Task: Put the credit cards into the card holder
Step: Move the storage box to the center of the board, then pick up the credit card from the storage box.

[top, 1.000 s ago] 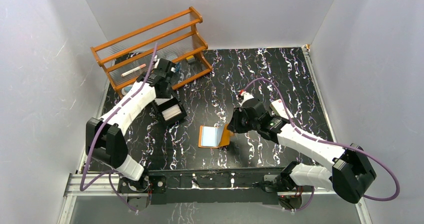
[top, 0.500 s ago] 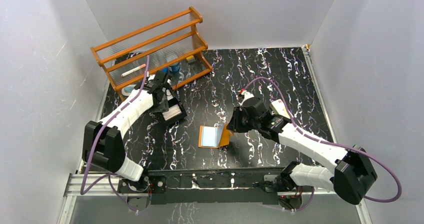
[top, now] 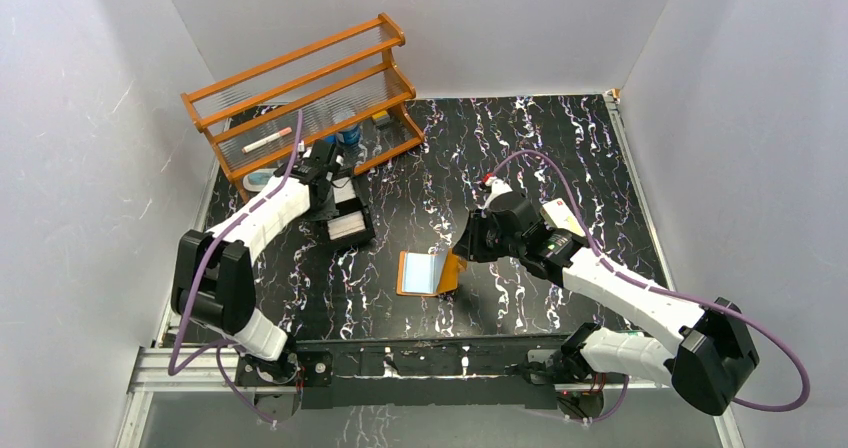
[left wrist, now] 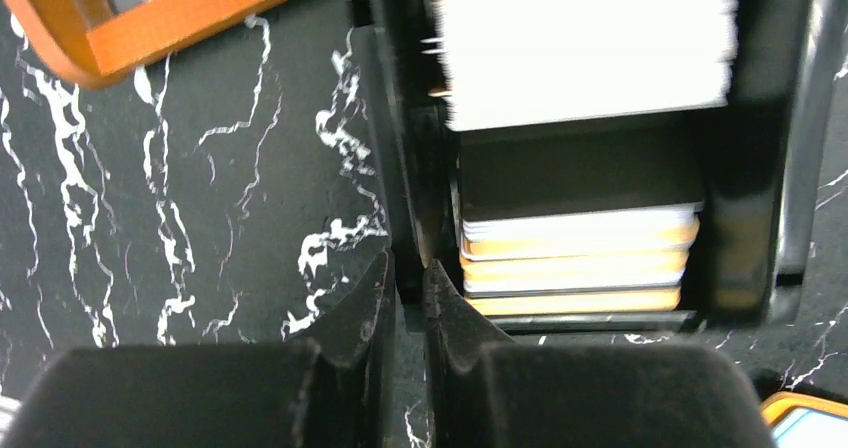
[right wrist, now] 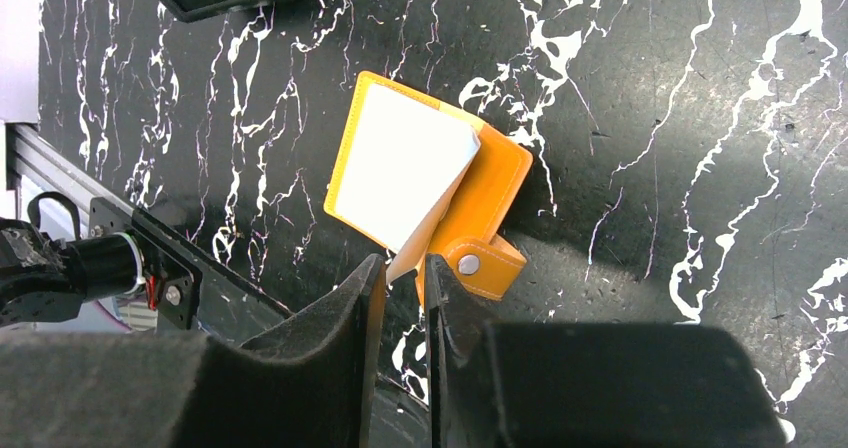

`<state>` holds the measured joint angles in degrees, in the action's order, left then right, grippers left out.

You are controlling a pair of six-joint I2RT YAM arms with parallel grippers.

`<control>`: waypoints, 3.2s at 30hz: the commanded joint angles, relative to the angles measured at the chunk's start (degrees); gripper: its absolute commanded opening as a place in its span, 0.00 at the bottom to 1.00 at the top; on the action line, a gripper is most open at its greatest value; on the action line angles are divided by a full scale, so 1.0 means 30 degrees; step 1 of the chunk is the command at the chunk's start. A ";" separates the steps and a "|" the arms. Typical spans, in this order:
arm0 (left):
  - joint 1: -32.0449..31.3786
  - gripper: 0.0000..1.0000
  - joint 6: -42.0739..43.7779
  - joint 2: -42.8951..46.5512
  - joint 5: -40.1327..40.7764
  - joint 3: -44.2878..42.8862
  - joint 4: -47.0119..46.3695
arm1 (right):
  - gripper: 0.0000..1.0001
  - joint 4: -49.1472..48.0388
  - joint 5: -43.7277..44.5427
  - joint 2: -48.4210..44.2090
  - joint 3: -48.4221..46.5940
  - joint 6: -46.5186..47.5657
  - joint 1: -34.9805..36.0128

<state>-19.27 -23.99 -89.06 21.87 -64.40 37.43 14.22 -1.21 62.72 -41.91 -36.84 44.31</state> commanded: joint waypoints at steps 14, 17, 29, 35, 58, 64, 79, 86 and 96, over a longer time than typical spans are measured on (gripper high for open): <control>-0.3195 0.07 0.1170 -0.4897 -0.4070 -0.5053 -0.3454 | 0.30 0.0845 0.1375 -0.1126 -0.0922 0.0628 -0.0057; -0.3473 0.14 0.1114 -0.5331 -0.4327 -0.6252 -0.3508 | 0.30 0.0905 0.1671 -0.1433 -0.0718 0.0621 -0.0063; -0.3465 0.63 -0.0790 -0.0522 -0.6999 -0.4185 -0.3468 | 0.33 0.0914 0.3377 0.1257 -0.4023 0.3265 -0.0232; -0.2894 0.63 -0.1316 0.0195 -0.7323 -0.2340 -0.3736 | 0.36 0.0316 0.2654 0.4906 -0.6978 0.6611 -0.1207; -0.1514 0.59 0.2664 -0.5293 -1.1333 -0.3838 -0.9562 | 0.46 0.3002 -0.3731 0.4838 -0.8751 0.3577 -0.7387; -0.2339 0.26 0.3830 -0.6020 -1.1863 -0.4095 -1.0243 | 0.46 0.3659 -0.2548 0.4009 -0.8502 0.5153 -0.7419; -0.4947 0.46 0.3779 -0.6474 -1.2407 -0.5710 -1.0073 | 0.53 0.5294 -0.0766 0.4487 -0.9329 1.0075 -0.7249; -0.4921 0.51 0.0532 -0.3643 -0.9213 -0.4842 -0.8587 | 0.58 0.4604 0.1972 0.6411 -0.9774 1.0647 -0.4577; -0.4952 0.48 -0.3836 0.2772 -1.1699 0.2467 -0.8944 | 0.62 0.2873 0.6123 0.9267 -0.9671 1.3597 -0.1860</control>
<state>-34.13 -29.30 -86.43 -9.26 -63.64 10.52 28.01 9.85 89.65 -69.23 -1.69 36.80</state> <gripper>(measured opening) 0.479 0.620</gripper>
